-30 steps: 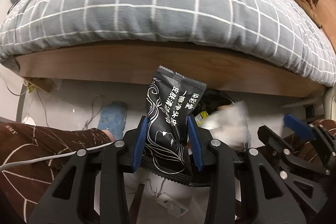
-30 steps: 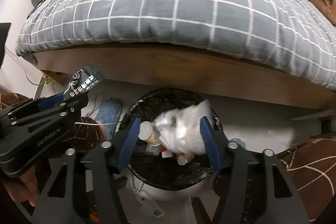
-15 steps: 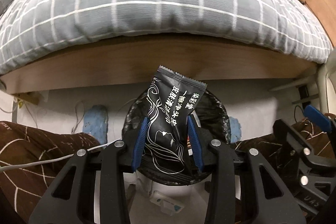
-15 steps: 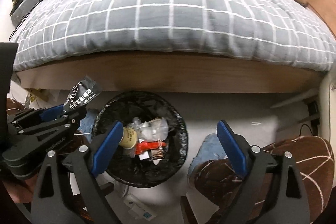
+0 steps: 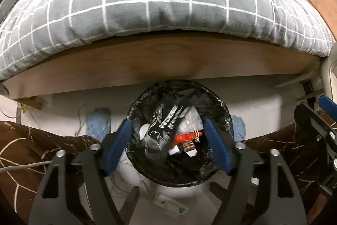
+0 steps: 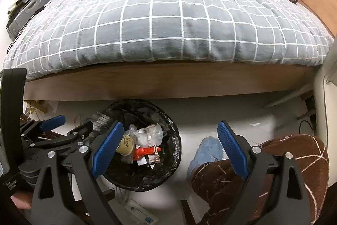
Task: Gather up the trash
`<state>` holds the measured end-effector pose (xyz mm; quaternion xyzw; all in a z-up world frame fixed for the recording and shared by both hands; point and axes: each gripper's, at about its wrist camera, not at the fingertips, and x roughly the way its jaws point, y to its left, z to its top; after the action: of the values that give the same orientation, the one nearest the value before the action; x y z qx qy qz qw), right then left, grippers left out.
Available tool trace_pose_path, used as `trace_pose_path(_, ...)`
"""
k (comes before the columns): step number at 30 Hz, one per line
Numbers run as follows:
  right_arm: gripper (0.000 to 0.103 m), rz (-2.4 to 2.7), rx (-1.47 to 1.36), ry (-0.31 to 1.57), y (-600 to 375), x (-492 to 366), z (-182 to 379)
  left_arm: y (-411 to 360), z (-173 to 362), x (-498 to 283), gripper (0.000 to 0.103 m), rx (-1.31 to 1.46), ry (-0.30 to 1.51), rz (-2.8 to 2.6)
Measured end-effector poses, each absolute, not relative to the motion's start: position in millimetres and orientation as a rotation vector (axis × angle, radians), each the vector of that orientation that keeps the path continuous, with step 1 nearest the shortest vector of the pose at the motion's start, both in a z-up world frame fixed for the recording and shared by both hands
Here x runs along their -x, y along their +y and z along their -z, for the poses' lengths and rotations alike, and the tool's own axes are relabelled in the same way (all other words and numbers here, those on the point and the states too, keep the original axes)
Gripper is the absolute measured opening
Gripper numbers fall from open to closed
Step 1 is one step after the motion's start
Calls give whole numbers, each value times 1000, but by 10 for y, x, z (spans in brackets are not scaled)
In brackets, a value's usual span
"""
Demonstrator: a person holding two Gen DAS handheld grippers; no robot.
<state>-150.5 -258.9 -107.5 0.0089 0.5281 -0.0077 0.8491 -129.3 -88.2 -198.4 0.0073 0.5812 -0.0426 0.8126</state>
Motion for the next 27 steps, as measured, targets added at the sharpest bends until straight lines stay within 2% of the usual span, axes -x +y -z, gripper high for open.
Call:
trace_pose_path(2,87,9,-16,1107,-2550,1511,1060,-798,1968,1303,86,-13,1240,84)
trace_pose_path(4,87,4,-14,1104,-2523,1516,1053,-739,1949,1316,89,-20,1232,71)
trace_pose_path(11,87,-17,9,1050,-2416,1528,830,-508,1613,1361,97,9,1164,30)
trace_pose_path(15,88,-20,10,998,-2402,1549,576,-408,1224,1402,97,8,1071,20)
trace_pose_path(17,95,-19,2,962,-2410,1576,421,-389,1050,1442,97,-9,1033,20)
trace_pose_path(27,95,-2,-1,813,-2433,1826,-311,-318,235,1735,97,32,885,49)
